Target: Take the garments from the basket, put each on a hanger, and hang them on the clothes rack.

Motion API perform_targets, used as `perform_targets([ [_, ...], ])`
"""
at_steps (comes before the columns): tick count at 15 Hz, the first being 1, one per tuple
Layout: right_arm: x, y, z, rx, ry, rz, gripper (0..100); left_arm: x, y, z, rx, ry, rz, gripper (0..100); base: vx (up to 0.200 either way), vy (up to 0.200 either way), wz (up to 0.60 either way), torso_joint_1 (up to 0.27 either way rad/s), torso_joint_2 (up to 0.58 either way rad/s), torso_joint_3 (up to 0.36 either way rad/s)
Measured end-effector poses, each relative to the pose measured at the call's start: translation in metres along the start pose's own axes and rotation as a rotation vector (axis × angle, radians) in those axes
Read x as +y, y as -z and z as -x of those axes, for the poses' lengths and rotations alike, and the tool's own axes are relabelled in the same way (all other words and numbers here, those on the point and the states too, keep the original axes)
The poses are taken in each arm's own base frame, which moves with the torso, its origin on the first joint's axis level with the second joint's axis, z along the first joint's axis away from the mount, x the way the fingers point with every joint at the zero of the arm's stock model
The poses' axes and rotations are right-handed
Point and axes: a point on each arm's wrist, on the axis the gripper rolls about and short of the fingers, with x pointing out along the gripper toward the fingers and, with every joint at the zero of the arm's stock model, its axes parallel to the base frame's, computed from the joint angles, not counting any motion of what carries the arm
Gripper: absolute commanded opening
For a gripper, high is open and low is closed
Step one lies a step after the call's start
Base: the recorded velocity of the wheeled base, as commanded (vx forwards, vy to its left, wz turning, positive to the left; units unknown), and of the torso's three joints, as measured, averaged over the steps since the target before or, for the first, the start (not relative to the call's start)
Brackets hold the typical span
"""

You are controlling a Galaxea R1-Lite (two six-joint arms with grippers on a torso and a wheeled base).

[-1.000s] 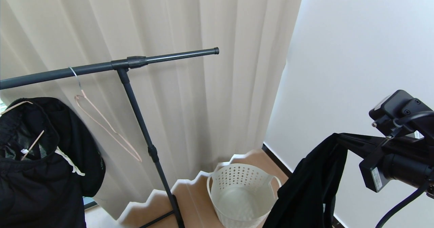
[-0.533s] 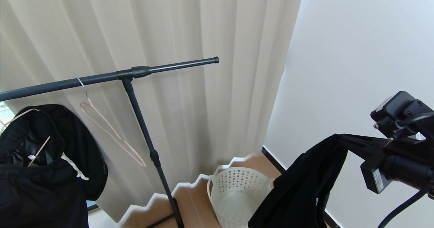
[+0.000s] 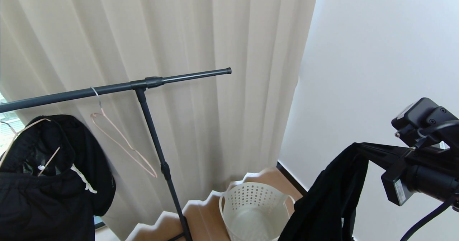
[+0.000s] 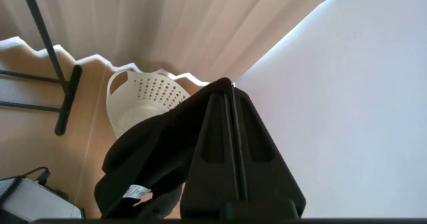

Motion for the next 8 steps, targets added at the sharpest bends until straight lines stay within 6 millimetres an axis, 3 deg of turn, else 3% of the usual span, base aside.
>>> perform_targets([
  [5,0.0010,0.0029,-0.0001,0.007,-0.008,0.003,0,0.0000,0.0002,-0.0001,0.001,-0.001,0.000,100,0.000,0.000,0.60,0.004,0.00,0.003],
  [8,0.0005,0.0010,0.0003,-0.012,-0.004,-0.003,0,0.0000,0.0004,-0.0001,0.001,0.000,0.000,100,0.000,0.000,0.00,0.000,0.00,0.000],
])
